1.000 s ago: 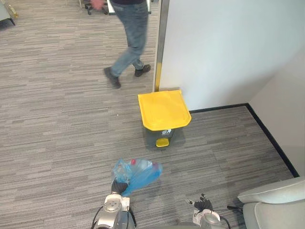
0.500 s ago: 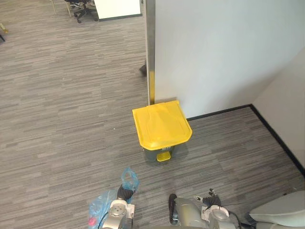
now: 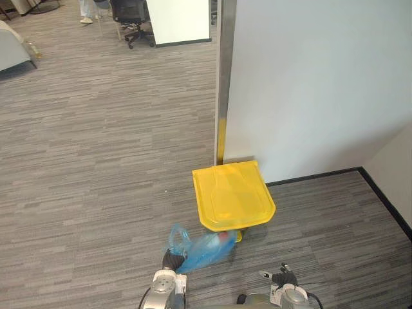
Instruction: Gather rubbish on tea table into small bin, then transfer packed bag to large trash can.
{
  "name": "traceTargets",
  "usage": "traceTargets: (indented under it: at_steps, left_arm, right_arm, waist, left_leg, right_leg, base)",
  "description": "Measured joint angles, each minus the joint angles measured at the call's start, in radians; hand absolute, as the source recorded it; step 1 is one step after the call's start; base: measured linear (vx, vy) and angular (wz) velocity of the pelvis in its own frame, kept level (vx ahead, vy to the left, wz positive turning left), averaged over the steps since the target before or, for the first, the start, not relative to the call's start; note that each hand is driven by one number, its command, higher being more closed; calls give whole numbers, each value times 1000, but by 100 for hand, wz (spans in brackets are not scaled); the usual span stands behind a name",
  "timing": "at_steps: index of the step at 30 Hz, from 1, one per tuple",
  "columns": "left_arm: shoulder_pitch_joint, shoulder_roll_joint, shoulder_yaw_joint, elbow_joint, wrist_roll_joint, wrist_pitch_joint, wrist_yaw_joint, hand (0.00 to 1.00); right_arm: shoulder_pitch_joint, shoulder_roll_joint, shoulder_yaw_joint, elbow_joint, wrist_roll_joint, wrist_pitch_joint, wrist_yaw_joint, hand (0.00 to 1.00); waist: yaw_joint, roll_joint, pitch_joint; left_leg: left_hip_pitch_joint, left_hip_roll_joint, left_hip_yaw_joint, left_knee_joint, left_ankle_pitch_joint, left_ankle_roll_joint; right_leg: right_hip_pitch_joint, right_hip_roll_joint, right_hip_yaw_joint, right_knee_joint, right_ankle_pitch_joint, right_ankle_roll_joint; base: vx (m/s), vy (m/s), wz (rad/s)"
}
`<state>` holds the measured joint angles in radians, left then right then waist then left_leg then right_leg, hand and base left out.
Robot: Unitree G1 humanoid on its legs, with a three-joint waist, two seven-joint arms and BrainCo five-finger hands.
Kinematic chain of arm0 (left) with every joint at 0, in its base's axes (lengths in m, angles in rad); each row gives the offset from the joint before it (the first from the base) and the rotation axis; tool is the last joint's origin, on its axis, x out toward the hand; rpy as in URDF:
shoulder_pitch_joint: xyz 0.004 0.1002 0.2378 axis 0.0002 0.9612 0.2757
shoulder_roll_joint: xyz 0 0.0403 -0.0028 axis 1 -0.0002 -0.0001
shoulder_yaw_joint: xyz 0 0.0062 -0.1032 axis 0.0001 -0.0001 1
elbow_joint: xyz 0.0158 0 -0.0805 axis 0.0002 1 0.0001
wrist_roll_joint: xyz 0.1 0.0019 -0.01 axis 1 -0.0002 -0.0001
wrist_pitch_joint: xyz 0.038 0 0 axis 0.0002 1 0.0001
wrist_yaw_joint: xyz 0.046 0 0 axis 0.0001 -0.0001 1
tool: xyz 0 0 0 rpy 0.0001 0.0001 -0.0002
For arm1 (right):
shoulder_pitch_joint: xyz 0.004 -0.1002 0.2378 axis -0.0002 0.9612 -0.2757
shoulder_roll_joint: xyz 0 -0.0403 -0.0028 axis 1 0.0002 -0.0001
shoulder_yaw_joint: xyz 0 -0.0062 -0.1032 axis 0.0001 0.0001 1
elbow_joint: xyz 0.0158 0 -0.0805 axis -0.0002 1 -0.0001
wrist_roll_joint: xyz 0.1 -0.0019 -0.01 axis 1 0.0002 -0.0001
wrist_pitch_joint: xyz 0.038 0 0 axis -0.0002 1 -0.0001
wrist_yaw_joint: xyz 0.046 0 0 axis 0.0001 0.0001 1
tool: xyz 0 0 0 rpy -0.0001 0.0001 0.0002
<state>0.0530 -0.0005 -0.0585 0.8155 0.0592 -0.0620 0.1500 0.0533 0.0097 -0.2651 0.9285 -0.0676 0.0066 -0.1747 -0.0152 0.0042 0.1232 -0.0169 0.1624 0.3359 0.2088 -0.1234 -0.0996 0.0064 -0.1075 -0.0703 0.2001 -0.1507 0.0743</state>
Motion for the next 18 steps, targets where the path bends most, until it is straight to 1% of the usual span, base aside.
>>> traceTargets:
  at_steps: [2, 4, 6, 7, 8, 10, 12, 13, 14, 15, 16, 17, 18]
  left_arm:
    - [1, 34, 0, 11, 12, 1, 0, 100]
    - [0, 45, -1, 25, 19, 1, 0, 100]
    - [2, 49, -1, 35, 18, 1, 0, 100]
    - [4, 49, -1, 42, 18, 1, 0, 100]
    - [8, 56, -2, 46, 18, 2, 0, 100]
    - [9, 40, -6, 64, 18, 3, 1, 100]
    - [13, 38, -5, 66, 18, 4, 3, 100]
    - [13, 38, -5, 65, 18, 3, 3, 100]
    - [12, 30, -5, 64, 18, 3, 3, 100]
    - [11, 35, 3, 62, 18, 3, 5, 100]
    - [9, 39, 2, 61, 19, 2, 6, 100]
    - [6, 54, 1, 61, 19, 1, 6, 100]
    - [4, 48, 2, 66, 19, 3, 5, 100]
  right_arm:
    - [7, 15, -6, 24, -1, -1, -1, 0]
    - [7, 15, -6, 32, -1, 0, -1, 0]
    - [6, 14, -6, 32, -2, 0, -1, 0]
    - [-1, 13, -6, 32, -3, 0, -1, 0]
    - [-15, 14, -6, 32, -4, 0, -1, 0]
    - [-15, 8, -7, 27, -2, -1, -1, 0]
    - [-22, 1, -6, 26, -4, -2, -1, 0]
    - [-21, 1, -6, 26, -4, -2, -2, 0]
    - [-20, -5, -6, 23, -3, -3, -2, 0]
    - [-13, -3, -1, 15, -7, -7, -1, 0]
    - [-13, -1, 3, 14, -8, -6, -2, 0]
    - [-7, 13, 8, 12, -9, -4, -1, 0]
    - [2, 15, -1, 3, -8, -3, -2, 0]
  waist:
    - [-1, -25, -12]
    - [-1, -30, -13]
    - [0, -30, -13]
    - [2, -40, -11]
    - [-1, -42, 10]
    - [-11, -33, 27]
    - [-12, -30, 38]
    - [-13, -30, 38]
    - [-20, -29, 41]
    - [-22, -22, 36]
    - [-21, -25, 35]
    - [-22, -48, 28]
    - [-24, -40, 19]
  left_leg:
    - [30, -34, 29, -42, 5, 8]
    - [54, -49, 43, -64, 5, 9]
    - [65, -51, 69, -75, 5, 9]
    - [75, -55, 86, -90, 4, 10]
    - [88, -72, 99, -105, 1, 13]
    - [96, -86, 103, -115, -2, 18]
    - [125, -90, 93, -139, -13, 31]
    - [130, -90, 87, -139, -14, 32]
    - [143, -86, 73, -140, -18, 37]
    - [143, -78, 53, -138, -28, 25]
    - [142, -77, 46, -134, -29, 23]
    - [134, -90, 28, -125, -32, 17]
    - [131, -82, 12, -107, -29, 9]
  right_leg:
    - [15, -27, 36, -32, 5, 8]
    - [12, -33, 55, -31, 4, 8]
    - [-7, -33, 75, -14, 1, 12]
    - [-26, -34, 89, 17, -12, 24]
    - [-53, -48, 102, 72, -43, 33]
    - [-90, -61, 101, 145, -56, 44]
    - [-115, -76, 62, 240, -55, 45]
    - [-116, -79, 54, 260, -55, 44]
    - [-146, -80, 41, 323, -55, 35]
    - [-160, -66, 31, 326, -78, 8]
    - [-159, -58, 36, 301, -80, 3]
    - [-156, -43, 47, 204, -50, -7]
    - [-133, -35, 23, 175, -51, -3]
  base:
    - [103, 166, -24]
    - [43, 87, -27]
    - [16, 58, -37]
    - [-9, -8, -48]
    - [-13, -14, -43]
    - [-46, -16, -21]
    - [-49, -9, 2]
    - [-24, -15, 24]
    - [-4, -8, 35]
    - [6, -20, 35]
    - [25, -46, 50]
    - [104, -76, 42]
    - [95, -66, 36]
